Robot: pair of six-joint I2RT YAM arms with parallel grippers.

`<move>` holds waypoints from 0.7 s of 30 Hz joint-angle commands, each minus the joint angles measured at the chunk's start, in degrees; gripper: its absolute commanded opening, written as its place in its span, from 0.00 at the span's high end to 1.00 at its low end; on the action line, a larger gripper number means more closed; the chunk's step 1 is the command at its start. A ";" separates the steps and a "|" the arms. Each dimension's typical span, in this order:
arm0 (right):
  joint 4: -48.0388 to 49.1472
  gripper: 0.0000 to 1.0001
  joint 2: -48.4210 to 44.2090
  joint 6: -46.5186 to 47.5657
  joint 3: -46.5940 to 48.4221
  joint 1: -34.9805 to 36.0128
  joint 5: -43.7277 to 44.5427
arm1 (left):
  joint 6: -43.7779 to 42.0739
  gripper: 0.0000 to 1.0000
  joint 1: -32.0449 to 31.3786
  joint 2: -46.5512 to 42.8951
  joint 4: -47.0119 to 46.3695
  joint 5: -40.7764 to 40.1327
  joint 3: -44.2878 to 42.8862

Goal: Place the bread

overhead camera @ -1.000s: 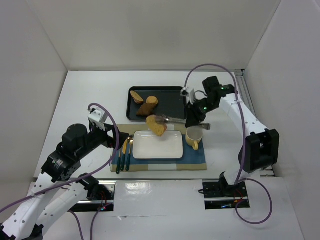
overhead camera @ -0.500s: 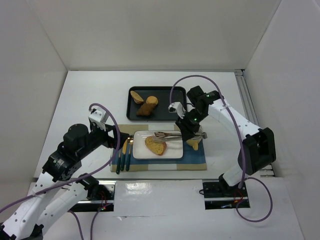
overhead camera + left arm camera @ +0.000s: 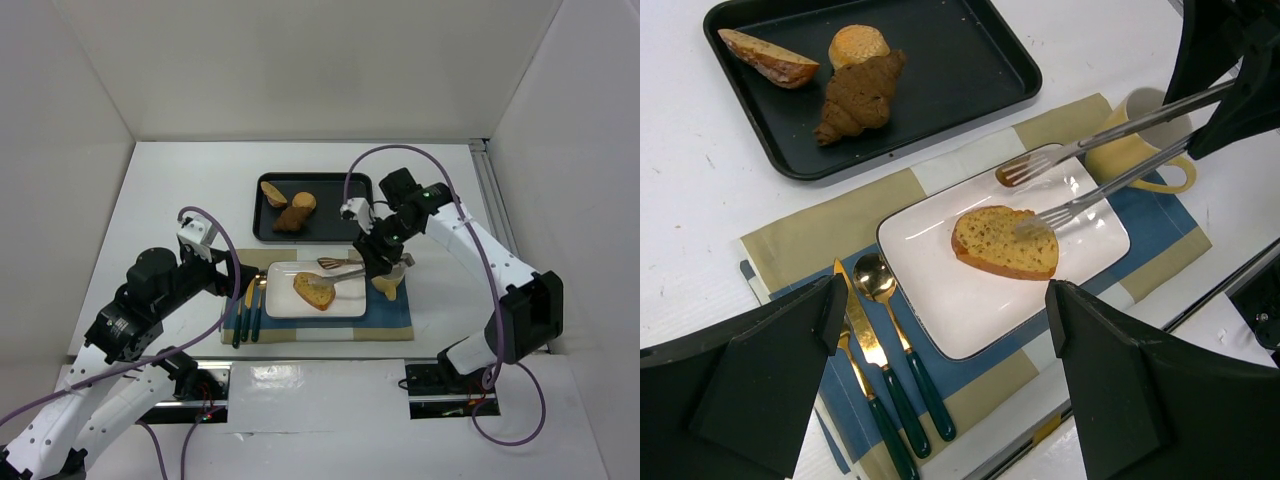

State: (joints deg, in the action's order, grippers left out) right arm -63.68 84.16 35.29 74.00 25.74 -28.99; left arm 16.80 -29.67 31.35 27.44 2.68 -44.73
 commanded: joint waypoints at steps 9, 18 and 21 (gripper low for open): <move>15.12 0.41 -10.58 -5.39 3.71 -10.77 -2.21 | 0.52 0.00 0.05 -0.15 -1.95 -0.57 -0.09; 36.51 0.43 -13.94 -14.45 -11.76 -30.82 9.82 | 0.52 0.00 0.05 -0.68 -1.95 -0.57 -0.09; 41.26 0.43 -10.69 -15.07 -16.07 -35.22 14.73 | 0.52 0.00 0.05 -1.20 -1.95 -0.57 -0.09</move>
State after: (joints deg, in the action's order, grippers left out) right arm -31.94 71.61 22.83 61.14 -6.96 -20.56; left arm 16.78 -29.67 31.24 27.44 2.66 -44.73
